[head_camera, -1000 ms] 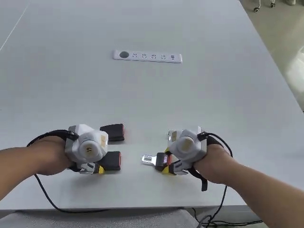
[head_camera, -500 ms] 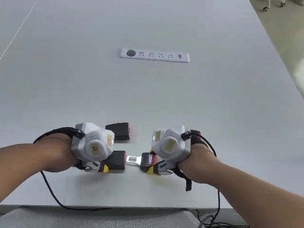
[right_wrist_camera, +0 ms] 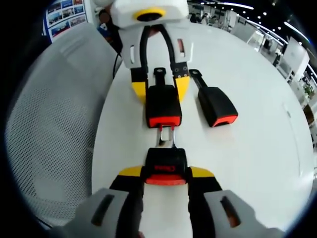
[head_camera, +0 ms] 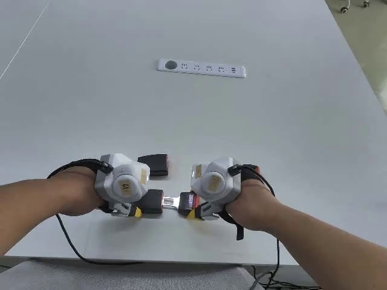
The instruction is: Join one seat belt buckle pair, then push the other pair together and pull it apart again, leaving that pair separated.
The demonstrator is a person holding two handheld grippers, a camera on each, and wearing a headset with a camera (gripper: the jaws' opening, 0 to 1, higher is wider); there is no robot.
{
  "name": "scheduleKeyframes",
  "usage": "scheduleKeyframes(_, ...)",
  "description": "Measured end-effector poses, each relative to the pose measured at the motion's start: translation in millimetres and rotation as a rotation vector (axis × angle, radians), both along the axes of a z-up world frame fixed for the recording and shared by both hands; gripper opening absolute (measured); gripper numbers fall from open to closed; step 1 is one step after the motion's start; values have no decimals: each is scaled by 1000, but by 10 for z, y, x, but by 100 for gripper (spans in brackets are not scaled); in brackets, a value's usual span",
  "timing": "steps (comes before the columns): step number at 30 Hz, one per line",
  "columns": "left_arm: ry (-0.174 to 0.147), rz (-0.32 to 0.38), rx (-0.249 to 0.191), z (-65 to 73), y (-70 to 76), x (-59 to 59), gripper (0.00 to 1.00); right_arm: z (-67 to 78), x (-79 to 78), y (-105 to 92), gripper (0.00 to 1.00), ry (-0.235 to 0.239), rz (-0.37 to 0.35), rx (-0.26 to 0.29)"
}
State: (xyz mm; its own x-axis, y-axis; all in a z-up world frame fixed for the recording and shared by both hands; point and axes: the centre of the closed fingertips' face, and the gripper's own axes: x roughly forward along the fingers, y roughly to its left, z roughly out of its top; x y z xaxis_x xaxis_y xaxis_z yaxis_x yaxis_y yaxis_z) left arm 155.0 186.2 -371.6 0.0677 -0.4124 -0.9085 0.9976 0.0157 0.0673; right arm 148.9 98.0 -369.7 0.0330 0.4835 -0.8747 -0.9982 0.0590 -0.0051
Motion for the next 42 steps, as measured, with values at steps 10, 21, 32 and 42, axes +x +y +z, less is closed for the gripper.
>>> scheduleKeyframes(10, -3, -9, -6, 6, -2, 1, 33, -10, 2, 114, 34, 3, 9, 45)
scheduleKeyframes(21, 8, -40, -22, -1, -12, -3, 32, 4, 1, 158, 32, 6, 31, 56)
scheduleKeyframes(32, 0, -50, -25, -5, -13, -18, 32, 13, -48, 298, 31, 12, 26, 67)
scheduleKeyframes(42, 2, -33, -46, 4, -3, -24, 32, 20, -37, 250, 31, -14, 59, 54)
